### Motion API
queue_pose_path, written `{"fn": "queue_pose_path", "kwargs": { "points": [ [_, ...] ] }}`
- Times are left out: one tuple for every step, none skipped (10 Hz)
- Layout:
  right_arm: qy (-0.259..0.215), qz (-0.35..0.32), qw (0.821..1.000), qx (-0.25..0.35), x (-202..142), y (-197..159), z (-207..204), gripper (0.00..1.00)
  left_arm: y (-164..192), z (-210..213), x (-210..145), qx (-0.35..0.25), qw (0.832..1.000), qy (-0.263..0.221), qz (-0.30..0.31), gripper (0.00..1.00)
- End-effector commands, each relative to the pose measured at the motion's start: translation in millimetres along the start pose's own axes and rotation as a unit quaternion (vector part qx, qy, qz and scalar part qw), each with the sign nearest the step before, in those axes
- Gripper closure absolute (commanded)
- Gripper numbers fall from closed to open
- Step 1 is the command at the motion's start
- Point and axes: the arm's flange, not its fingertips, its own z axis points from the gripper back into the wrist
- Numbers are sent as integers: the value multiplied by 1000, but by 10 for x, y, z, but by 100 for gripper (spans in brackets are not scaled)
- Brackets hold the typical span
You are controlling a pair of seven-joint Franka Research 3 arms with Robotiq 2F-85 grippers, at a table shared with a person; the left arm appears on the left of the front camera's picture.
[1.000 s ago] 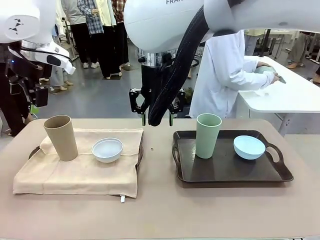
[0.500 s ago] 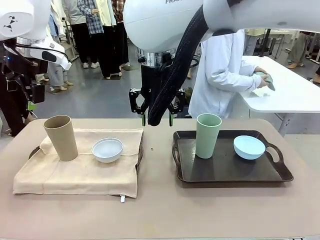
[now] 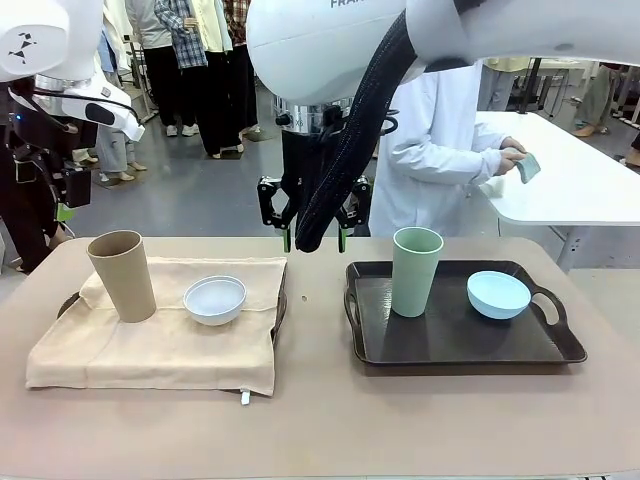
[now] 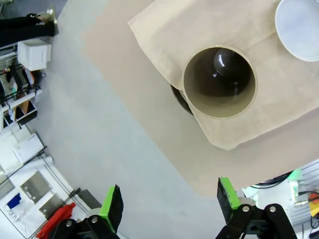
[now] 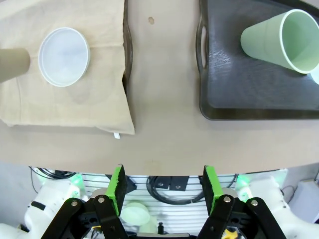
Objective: Set up a tray with a mat and arrange the tableware.
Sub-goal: Pick up the Picnic Bowl and Reusable plastic cup from the Handle tray in front of the human's position and hold them in the air.
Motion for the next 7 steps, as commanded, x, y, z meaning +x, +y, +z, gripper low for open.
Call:
{"fn": "queue_pose_path", "kwargs": {
  "points": [
    [-3, -1, 1000, 2, 3, -8, 3, 21, -1, -24, -33, 10, 1000, -6, 2, 0],
    [-3, -1, 1000, 2, 3, -8, 3, 21, -1, -24, -33, 10, 1000, -6, 2, 0],
    [-3, -1, 1000, 2, 3, -8, 3, 21, -1, -24, -33, 10, 1000, -6, 2, 0],
    [-3, -1, 1000, 2, 3, -8, 3, 21, -1, -24, -33, 10, 1000, -6, 2, 0],
    [0, 0, 1000, 0, 0, 0, 0, 21, 3, -1, -1, 0, 1000, 0, 0, 0],
    [2, 4, 1000, 10, -22, -81, -11, 21, -45, 97, 34, -37, 999, -10, -1, 0],
    [14, 13, 999, 35, -37, -254, -10, 21, -68, 218, -11, -73, 997, -17, 26, 0]
  ]
}}
